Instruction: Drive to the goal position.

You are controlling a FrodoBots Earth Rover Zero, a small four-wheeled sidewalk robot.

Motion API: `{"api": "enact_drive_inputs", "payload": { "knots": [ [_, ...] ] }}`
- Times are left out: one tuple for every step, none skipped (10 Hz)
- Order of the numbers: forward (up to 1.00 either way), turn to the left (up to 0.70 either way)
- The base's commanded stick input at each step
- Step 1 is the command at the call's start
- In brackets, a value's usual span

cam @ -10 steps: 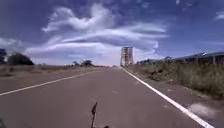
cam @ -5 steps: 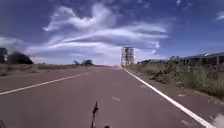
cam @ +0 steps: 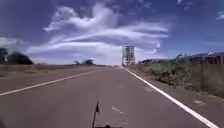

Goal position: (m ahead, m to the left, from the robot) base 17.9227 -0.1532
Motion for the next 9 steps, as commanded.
{"api": "enact_drive_inputs", "payload": {
  "knots": [
    [1.0,0.0],
    [1.0,0.0],
    [1.0,0.0],
    [1.0,0.0],
    [1.0,0.0],
    [1.0,0.0],
    [1.0,0.0],
    [1.0,0.0],
    [1.0,0.0]
  ]
}}
